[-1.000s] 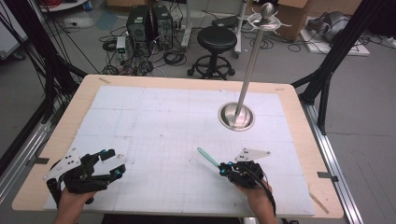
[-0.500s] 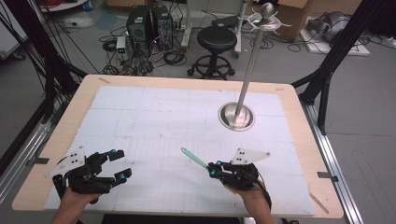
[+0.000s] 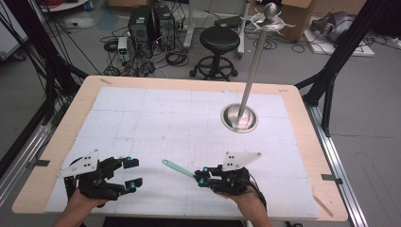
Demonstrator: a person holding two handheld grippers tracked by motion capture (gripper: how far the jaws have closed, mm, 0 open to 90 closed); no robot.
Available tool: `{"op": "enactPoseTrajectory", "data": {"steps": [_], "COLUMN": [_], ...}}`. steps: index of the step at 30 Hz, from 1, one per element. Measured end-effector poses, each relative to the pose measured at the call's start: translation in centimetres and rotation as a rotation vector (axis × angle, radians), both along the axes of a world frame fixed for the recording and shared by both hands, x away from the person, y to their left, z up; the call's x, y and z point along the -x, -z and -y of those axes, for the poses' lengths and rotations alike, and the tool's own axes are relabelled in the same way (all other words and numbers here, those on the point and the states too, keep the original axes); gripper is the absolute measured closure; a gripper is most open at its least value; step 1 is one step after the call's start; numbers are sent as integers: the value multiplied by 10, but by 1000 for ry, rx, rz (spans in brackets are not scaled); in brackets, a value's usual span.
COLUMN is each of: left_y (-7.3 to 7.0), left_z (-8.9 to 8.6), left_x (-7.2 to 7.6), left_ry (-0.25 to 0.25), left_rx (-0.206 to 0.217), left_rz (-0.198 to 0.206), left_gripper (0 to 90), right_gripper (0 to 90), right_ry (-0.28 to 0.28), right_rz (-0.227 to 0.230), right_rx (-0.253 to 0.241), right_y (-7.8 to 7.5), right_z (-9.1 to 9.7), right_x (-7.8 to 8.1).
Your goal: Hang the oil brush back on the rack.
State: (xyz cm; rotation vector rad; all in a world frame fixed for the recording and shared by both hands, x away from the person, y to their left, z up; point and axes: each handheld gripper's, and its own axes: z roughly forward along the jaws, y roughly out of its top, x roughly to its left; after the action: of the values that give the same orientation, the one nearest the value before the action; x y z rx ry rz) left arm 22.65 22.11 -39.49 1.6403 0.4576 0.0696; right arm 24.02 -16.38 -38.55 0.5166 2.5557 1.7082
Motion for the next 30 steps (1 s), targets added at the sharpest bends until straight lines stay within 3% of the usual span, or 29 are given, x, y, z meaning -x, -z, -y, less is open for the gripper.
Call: {"op": "enactPoseTrajectory", "data": {"steps": [4,13,30], "left_y": [-3,-7,-10], "left_z": [10,30,36], "left_x": [-1,-4,-3], "left_ry": [54,143,235], "left_rx": [-24,11,56], "left_rz": [17,23,77], "left_gripper": [371,458,688], "right_gripper": [818,817,816], "right_ry": [-47,-119,-205], "right_rz": [10,-1,-34], "right_rx": [-8,-20,-54], "right_y": [-5,-8,-8], "right_z": [-7,-18,-24], "right_x": [2,5,4]}}
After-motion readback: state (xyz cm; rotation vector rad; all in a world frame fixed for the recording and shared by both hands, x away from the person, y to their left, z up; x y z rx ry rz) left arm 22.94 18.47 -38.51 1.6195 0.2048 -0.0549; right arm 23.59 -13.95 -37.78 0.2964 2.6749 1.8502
